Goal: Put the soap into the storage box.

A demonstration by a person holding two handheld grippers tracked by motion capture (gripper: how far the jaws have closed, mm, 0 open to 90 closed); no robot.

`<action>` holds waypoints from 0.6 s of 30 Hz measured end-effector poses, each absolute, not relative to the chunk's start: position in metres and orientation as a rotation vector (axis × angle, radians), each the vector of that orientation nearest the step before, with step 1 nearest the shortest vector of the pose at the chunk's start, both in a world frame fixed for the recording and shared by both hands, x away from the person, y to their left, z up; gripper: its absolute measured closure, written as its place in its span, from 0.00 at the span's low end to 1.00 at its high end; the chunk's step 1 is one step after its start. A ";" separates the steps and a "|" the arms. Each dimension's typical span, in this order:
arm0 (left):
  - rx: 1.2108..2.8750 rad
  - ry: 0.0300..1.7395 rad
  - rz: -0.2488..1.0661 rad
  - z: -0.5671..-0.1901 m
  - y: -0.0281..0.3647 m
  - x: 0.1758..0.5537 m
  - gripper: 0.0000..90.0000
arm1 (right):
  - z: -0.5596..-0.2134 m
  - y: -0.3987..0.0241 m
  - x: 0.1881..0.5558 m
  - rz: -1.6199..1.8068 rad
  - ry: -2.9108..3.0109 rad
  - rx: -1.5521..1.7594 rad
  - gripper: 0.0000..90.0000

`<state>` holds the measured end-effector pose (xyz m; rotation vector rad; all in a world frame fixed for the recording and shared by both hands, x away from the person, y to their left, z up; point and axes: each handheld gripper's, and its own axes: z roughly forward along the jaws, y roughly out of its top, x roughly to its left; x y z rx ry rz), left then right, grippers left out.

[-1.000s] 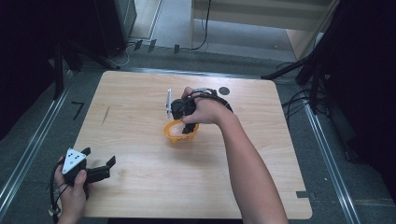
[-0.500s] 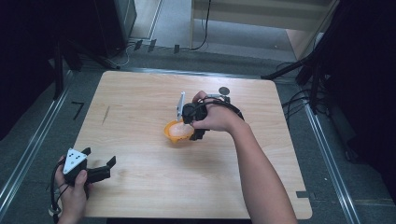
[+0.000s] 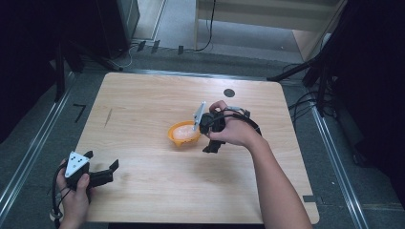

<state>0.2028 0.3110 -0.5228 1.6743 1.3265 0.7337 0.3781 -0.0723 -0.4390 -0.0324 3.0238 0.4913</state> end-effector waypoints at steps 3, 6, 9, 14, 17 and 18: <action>1.679 1.324 0.737 -0.523 0.310 0.203 0.00 | -0.442 -0.078 0.374 0.490 3.020 -0.001 0.02; 1.683 1.322 0.742 -0.523 0.309 0.204 0.00 | -0.446 -0.084 0.370 0.479 3.013 0.032 0.02; 1.684 1.324 0.744 -0.523 0.309 0.204 0.00 | -0.449 -0.094 0.362 0.504 2.994 0.080 0.02; 1.689 1.324 0.745 -0.523 0.309 0.204 0.00 | -0.455 -0.107 0.355 0.569 2.974 0.137 0.02; 1.689 1.325 0.745 -0.523 0.309 0.204 0.00 | -0.460 -0.114 0.350 0.597 2.972 0.166 0.01; 1.689 1.325 0.745 -0.523 0.309 0.204 0.00 | -0.462 -0.116 0.348 0.598 2.970 0.187 0.01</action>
